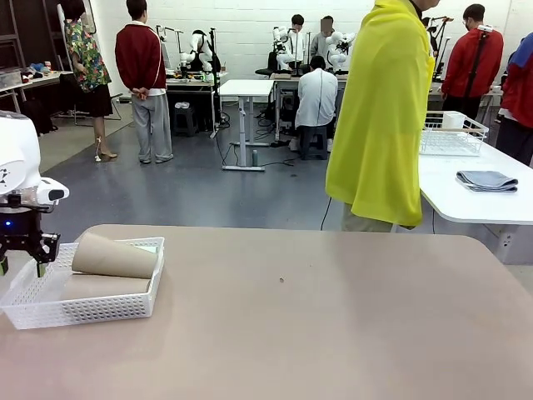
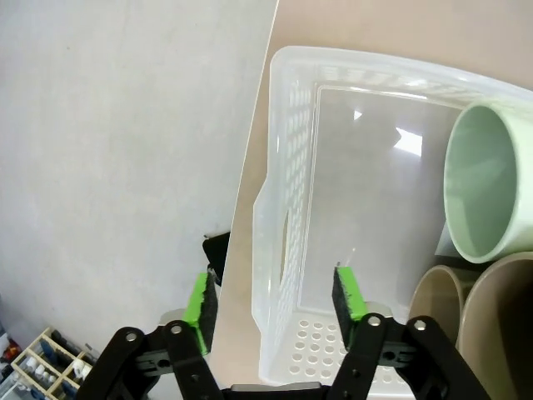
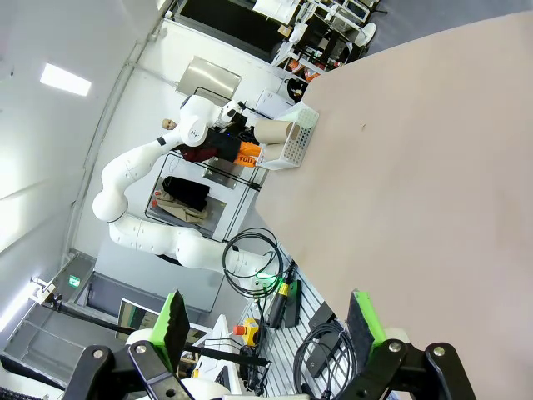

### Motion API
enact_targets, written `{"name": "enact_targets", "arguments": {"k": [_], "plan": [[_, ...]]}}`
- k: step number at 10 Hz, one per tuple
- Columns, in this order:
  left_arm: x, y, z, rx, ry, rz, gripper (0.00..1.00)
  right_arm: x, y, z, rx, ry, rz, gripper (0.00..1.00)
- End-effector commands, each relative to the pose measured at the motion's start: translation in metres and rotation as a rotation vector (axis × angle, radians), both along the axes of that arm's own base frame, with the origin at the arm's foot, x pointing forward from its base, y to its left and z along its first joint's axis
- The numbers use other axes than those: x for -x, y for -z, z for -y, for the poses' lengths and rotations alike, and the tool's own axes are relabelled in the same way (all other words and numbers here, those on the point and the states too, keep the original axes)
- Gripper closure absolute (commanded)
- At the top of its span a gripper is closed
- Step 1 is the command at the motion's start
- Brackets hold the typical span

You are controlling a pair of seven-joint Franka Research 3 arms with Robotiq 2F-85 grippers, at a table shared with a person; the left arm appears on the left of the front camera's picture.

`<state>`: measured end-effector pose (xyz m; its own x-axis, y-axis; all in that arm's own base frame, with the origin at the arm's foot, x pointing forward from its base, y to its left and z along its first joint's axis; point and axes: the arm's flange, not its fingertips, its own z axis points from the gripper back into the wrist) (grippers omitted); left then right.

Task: Clean and organize the cups into the basket.
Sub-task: Move the Organizing basket back to the left side of the table.

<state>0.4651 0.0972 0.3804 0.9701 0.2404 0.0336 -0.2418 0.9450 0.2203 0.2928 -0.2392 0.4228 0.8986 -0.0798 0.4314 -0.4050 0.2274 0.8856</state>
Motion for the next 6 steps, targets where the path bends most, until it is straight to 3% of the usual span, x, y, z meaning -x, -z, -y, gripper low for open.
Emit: {"name": "enact_targets", "arguments": {"k": [1, 2, 4, 6], "plan": [[0.008, -0.013, 0.003, 0.013, -0.043, 0.053, 0.0, -0.003, 0.0, -0.001, -0.009, 0.004, 0.021, 0.0], [0.018, -0.033, 0.011, 0.034, -0.092, 0.104, 0.15, -0.003, 0.0, -0.001, -0.009, 0.004, 0.021, 0.0], [0.051, -0.084, 0.05, 0.118, -0.029, 0.219, 0.0, -0.003, 0.0, -0.001, -0.009, 0.004, 0.021, 0.0], [0.084, -0.128, 0.114, 0.157, 0.147, 0.282, 0.0, -0.003, 0.0, -0.001, -0.009, 0.004, 0.021, 0.0]]}}
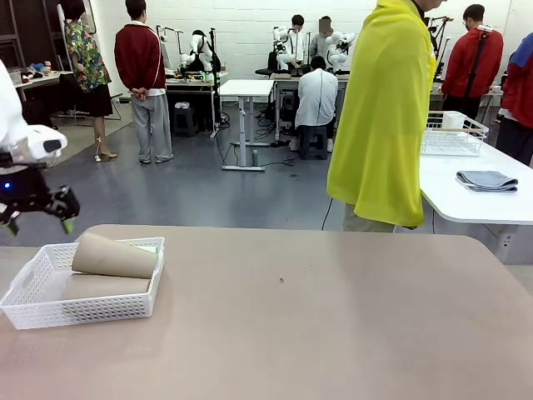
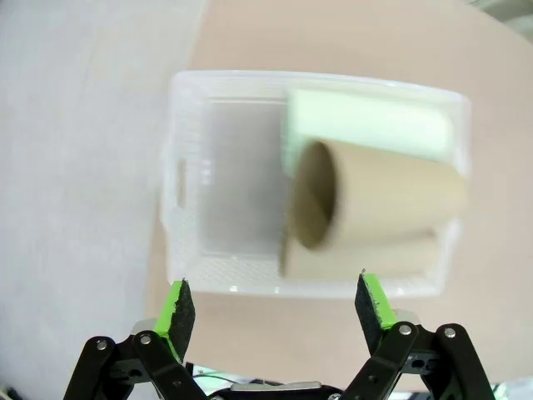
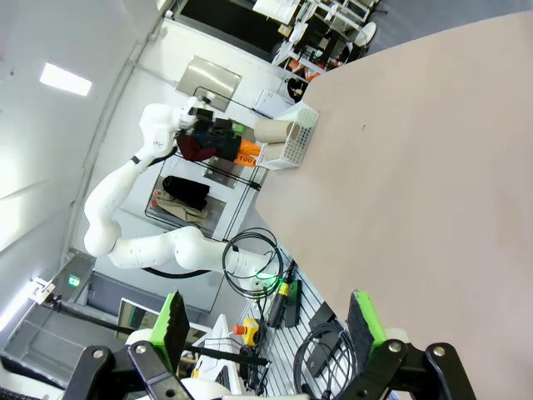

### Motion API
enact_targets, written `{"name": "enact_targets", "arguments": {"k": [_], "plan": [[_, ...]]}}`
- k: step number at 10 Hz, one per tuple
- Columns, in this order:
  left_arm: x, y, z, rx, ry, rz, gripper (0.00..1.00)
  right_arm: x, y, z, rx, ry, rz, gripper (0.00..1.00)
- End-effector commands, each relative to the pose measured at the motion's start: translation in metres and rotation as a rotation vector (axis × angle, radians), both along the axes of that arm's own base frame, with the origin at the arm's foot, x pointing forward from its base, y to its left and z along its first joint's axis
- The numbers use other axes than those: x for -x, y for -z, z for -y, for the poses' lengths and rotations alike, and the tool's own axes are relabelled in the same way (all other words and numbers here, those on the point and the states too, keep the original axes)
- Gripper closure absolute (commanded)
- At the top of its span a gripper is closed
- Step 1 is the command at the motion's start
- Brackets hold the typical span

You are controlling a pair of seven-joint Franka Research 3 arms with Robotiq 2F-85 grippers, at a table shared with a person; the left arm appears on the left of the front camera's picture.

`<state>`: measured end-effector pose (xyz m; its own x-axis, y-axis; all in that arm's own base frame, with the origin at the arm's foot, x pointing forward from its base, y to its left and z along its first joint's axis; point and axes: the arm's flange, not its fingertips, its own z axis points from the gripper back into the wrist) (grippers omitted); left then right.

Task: Clean and organize the cups into the basket.
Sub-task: Move the Organizing basket back to the left side of the table.

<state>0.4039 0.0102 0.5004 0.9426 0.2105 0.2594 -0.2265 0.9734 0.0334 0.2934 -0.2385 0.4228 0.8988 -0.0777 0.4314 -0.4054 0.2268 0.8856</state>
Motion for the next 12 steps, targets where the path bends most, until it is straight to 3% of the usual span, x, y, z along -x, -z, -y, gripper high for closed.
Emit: {"name": "enact_targets", "arguments": {"k": [1, 5, 12], "plan": [[0.034, -0.024, 0.07, 0.005, 0.184, 0.035, 0.0, -0.002, 0.0, -0.001, -0.01, 0.006, 0.021, 0.0], [0.065, -0.032, 0.16, -0.08, 0.33, -0.063, 0.0, -0.002, 0.0, -0.001, -0.01, 0.006, 0.021, 0.0], [0.071, -0.028, 0.17, -0.094, 0.347, -0.047, 0.0, -0.002, 0.0, -0.001, -0.01, 0.006, 0.021, 0.0]]}}
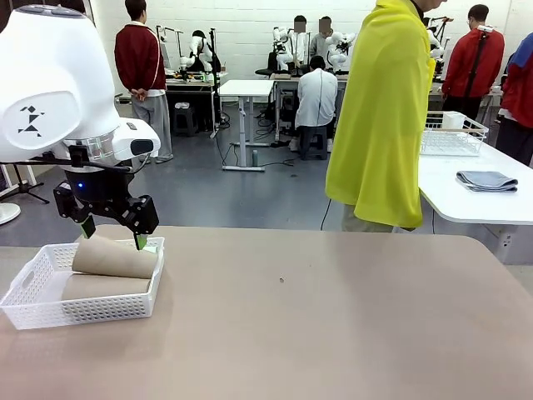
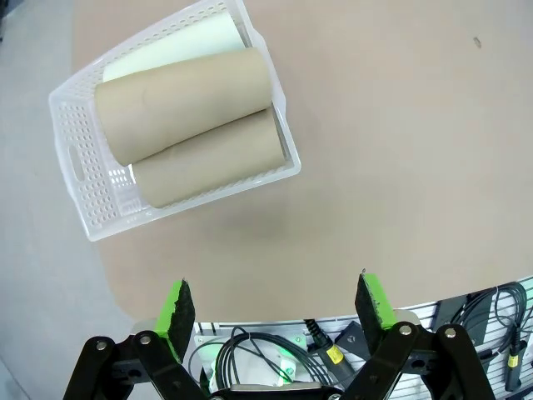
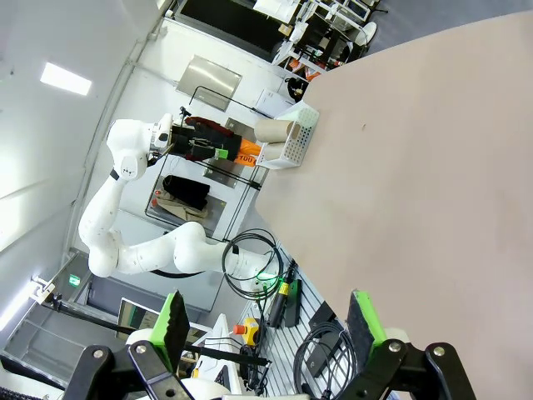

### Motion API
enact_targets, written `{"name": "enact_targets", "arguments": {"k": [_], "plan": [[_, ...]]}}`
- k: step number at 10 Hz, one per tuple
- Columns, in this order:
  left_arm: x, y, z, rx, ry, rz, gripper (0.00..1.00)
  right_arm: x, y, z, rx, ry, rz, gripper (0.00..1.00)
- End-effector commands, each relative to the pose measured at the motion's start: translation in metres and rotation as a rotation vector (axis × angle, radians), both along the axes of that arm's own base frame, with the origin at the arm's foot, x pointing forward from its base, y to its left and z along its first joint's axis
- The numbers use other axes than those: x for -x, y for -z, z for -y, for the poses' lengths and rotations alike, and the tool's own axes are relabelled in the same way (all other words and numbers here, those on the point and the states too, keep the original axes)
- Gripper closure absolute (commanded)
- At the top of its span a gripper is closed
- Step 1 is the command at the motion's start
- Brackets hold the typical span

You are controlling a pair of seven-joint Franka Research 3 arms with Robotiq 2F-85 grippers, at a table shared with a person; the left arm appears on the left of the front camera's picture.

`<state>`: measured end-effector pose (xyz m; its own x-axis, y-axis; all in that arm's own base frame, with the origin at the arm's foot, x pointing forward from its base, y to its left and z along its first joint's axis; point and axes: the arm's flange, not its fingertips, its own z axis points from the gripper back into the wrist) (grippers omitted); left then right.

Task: Clean and organize the cups into the basket.
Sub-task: Move the Organizing basket back to the left side of the table.

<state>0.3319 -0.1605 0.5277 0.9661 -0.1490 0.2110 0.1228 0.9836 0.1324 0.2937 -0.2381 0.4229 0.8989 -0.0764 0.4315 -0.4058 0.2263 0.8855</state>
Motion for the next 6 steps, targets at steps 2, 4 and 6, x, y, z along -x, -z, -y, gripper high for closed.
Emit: {"name": "enact_targets", "arguments": {"k": [2, 4, 6], "plan": [[-0.0006, -0.001, -0.0006, 0.004, -0.002, 0.006, 0.0, -0.0018, 0.0002, -0.0004, -0.01, 0.008, 0.021, 0.0], [-0.0006, -0.001, -0.0006, 0.004, -0.002, 0.006, 0.0, -0.0018, 0.0002, -0.0004, -0.01, 0.008, 0.021, 0.0], [-0.0006, -0.001, -0.0006, 0.004, -0.002, 0.006, 0.0, -0.0018, 0.0002, -0.0004, -0.01, 0.008, 0.021, 0.0]]}}
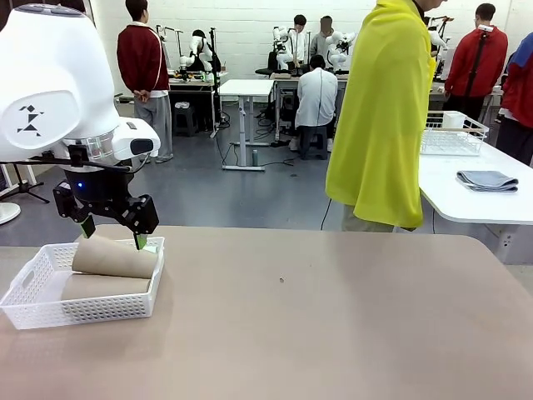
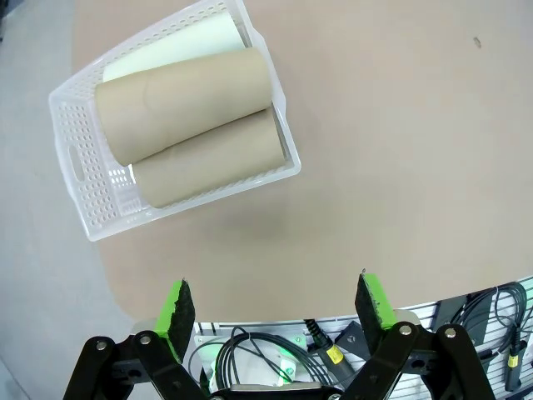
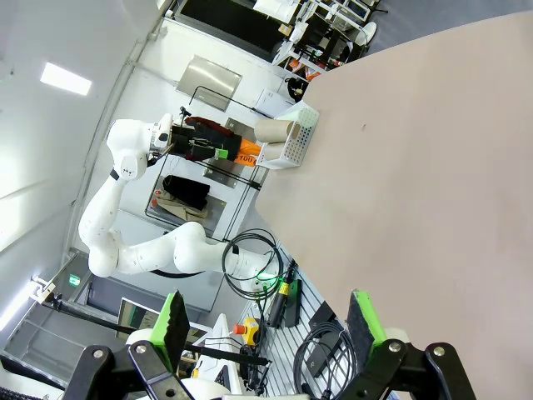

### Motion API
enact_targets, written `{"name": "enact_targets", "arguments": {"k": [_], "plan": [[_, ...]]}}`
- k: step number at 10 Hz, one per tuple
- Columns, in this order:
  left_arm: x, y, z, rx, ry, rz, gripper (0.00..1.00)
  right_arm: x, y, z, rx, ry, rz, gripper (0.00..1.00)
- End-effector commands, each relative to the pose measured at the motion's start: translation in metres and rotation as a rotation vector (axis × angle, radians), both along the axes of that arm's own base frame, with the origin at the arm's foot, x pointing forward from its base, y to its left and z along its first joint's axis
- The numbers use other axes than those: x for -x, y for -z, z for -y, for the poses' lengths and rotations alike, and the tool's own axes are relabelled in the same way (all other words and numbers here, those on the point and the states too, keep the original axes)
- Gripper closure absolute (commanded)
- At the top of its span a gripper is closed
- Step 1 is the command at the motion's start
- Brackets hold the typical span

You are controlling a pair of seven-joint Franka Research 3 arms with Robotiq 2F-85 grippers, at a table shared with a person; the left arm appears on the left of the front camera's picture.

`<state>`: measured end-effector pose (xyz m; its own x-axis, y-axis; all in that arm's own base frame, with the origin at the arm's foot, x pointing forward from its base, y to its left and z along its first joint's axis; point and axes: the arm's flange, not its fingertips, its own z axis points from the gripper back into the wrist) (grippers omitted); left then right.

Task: Clean and organize the cups into the basket.
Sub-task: Move the Organizing basket back to the left side of the table.

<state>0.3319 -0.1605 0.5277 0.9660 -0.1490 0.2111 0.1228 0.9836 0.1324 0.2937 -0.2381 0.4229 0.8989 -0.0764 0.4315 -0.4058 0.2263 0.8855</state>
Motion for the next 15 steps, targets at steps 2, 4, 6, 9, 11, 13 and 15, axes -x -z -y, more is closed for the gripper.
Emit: {"name": "enact_targets", "arguments": {"k": [2, 4, 6, 9, 11, 13, 15], "plan": [[-0.001, -0.001, -0.001, 0.004, -0.002, 0.006, 0.0, -0.002, 0.0, 0.0, -0.01, 0.008, 0.021, 0.0], [-0.001, -0.001, -0.001, 0.004, -0.002, 0.006, 0.0, -0.002, 0.0, 0.0, -0.01, 0.008, 0.021, 0.0], [0.008, -0.013, -0.024, 0.194, 0.013, -0.042, 0.0, -0.002, 0.0, 0.0, -0.01, 0.008, 0.021, 0.0], [0.049, -0.053, -0.139, 0.78, 0.081, -0.164, 0.0, -0.002, 0.0, 0.0, -0.01, 0.008, 0.021, 0.0], [0.064, -0.056, -0.225, 1.093, 0.128, -0.137, 0.0, -0.002, 0.0, 0.0, -0.01, 0.008, 0.021, 0.0], [0.064, -0.031, -0.3, 1.257, 0.122, -0.107, 0.0, -0.002, 0.0, 0.0, -0.01, 0.008, 0.021, 0.0], [0.049, 0.007, -0.36, 1.297, 0.029, -0.059, 0.0, -0.002, 0.0, 0.0, -0.01, 0.008, 0.021, 0.0]]}}
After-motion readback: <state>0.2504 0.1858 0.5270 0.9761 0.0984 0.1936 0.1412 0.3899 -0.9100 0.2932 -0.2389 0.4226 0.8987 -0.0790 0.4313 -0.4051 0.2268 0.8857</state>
